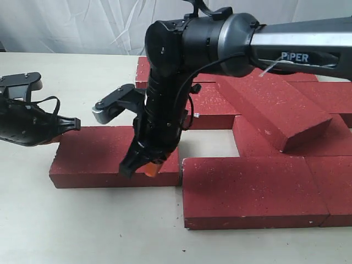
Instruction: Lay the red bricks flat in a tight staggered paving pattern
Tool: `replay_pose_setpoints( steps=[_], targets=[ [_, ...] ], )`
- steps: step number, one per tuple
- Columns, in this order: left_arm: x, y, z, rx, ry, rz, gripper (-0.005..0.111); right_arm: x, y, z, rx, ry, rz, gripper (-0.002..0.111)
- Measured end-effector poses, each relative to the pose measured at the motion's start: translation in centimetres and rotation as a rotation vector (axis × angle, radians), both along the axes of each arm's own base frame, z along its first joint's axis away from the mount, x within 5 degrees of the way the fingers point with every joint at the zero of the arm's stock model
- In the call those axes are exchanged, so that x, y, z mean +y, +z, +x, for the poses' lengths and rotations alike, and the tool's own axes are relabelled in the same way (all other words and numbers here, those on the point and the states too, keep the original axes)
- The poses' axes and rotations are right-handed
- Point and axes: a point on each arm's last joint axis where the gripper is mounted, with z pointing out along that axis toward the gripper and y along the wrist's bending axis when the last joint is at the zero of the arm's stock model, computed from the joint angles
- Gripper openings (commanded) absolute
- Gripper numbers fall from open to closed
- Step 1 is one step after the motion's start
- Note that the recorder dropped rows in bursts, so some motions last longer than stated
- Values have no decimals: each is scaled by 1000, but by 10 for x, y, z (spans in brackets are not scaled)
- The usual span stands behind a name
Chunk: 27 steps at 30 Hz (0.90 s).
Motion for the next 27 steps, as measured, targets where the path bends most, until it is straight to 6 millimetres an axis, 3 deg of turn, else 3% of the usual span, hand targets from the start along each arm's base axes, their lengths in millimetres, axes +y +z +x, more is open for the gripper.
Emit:
replay_pose_setpoints(
  steps=[6,11,23,27],
  targets=[
    [0,0,0,2,-1,-1,0,5,-38,-2,61,57,-93,-1],
    [0,0,0,2,-1,-1,0,5,-53,5,13,75,-122,-1],
    [1,1,2,-28,10,8,0,6,-53,5,12,45,-110,-1],
    [7,6,3,-50,33,9,0,5,-33,3,3,45,-85,-1]
  ],
)
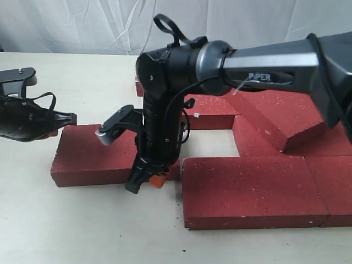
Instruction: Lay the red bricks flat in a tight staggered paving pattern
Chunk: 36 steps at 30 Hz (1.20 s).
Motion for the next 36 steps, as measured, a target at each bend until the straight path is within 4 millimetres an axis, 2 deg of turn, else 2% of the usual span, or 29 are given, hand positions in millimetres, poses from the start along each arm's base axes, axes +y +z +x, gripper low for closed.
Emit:
replay_pose_setpoints(
  steps=[3,7,13,20,27,30,36],
  targets=[
    [9,7,0,-22,22,3,0,-4,23,4,-67,2,32,-1],
    [22,7,-2,10,28,15,0,-25,41,25,-150,-82,46,-1],
    [22,-5,-6,103,-10,16,0,-64,43,61,-165,-299,49,-1],
    [19,-18,-7,160,-7,0,0,-85,42,75,-155,-404,38,-1],
    [8,-17,-5,139,-32,0,0,-81,43,74,-123,-435,83,-1],
    [0,-16,-4,117,-53,9,0,-74,44,68,-47,-416,149,-1],
    [-2,-15,-2,91,-38,3,0,-53,47,50,51,-317,225,-1]
  ],
)
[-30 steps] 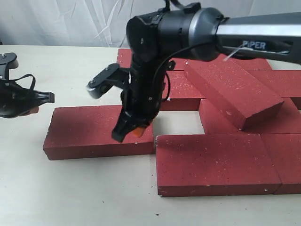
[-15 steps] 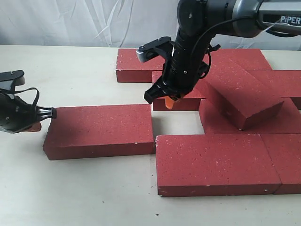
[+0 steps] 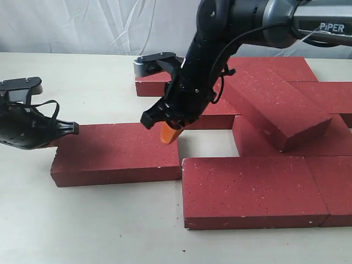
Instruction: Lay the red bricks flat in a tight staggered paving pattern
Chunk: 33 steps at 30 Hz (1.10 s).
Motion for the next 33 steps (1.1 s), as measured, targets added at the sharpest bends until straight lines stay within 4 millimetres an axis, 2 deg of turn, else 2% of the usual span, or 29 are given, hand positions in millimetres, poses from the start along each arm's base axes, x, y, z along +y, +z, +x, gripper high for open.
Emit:
replay_pose_setpoints(
  steps=[6,11,16,26,33],
  targets=[
    [-3,1,1,-20,13,-7,0,28,0,-32,58,166,5,-1],
    [-10,1,0,-21,-5,-10,0,48,-20,-51,60,284,-77,-1],
    [-10,1,0,-21,-2,-14,0,55,-44,-51,49,308,-126,-1],
    [-10,2,1,-31,9,-16,0,53,-48,-46,-8,308,-164,-1],
    [-10,2,3,-46,20,-15,0,53,-66,-40,-26,299,-205,-1]
  ],
)
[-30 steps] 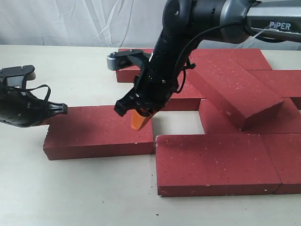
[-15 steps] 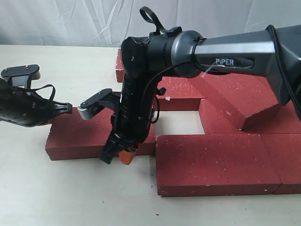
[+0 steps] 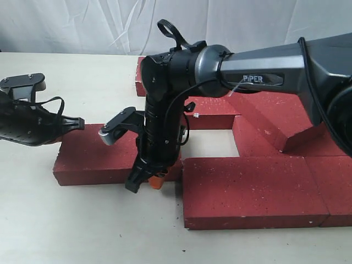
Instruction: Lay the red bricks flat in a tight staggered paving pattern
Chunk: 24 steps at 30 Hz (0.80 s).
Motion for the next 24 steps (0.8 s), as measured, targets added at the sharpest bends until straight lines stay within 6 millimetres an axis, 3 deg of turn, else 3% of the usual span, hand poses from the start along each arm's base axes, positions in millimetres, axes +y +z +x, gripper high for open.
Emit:
replay_pose_setpoints(
  steps=[7,17,24],
  targets=[
    [1,0,1,-12,4,4,0,1,-2,7,-73,-18,7,-1],
    [1,1,2,-22,8,7,0,1,0,3,-31,-33,3,-1],
    [21,12,4,-57,60,14,0,-7,45,2,-75,-56,78,-1]
  ],
)
